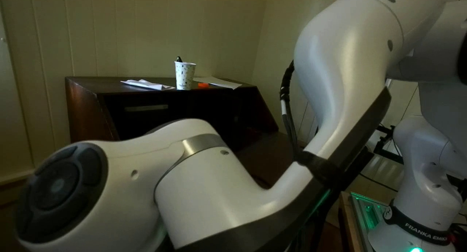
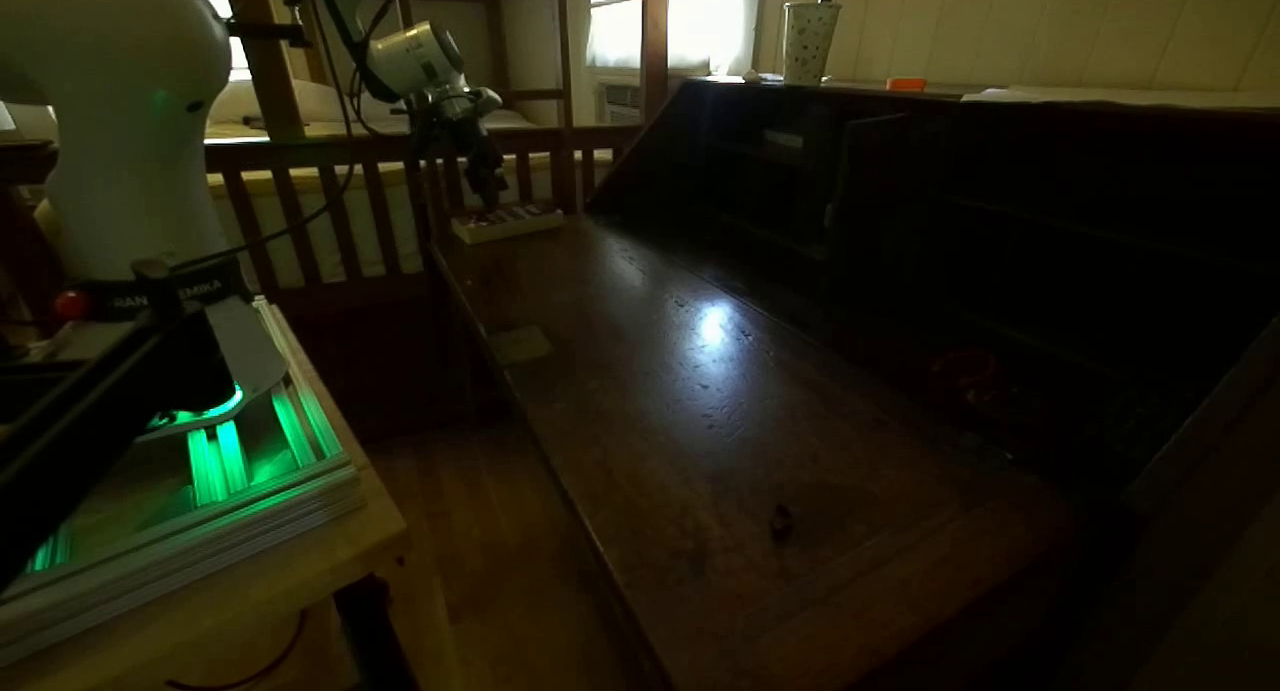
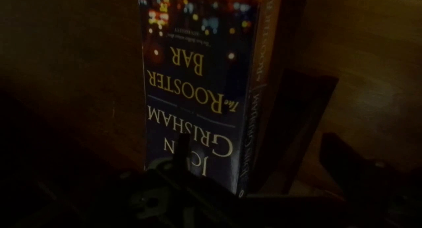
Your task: Move the book to the left then put it on the top shelf of the desk
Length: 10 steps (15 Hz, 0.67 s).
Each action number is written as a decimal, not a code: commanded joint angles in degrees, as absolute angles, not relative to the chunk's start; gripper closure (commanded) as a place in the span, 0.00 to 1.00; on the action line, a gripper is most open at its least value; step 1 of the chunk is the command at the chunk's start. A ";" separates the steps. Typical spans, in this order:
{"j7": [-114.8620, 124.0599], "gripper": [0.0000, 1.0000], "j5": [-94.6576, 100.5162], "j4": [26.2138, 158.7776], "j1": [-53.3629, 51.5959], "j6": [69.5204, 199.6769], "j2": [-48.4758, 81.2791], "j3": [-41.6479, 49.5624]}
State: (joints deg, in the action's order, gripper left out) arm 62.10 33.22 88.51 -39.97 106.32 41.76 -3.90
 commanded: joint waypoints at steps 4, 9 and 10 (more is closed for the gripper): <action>64.94 0.00 36.29 79.21 -43.84 100.12 49.86 0.24; 65.48 0.12 37.46 77.35 -44.86 97.72 52.36 1.61; 65.51 0.15 37.48 77.09 -44.96 97.46 52.64 1.74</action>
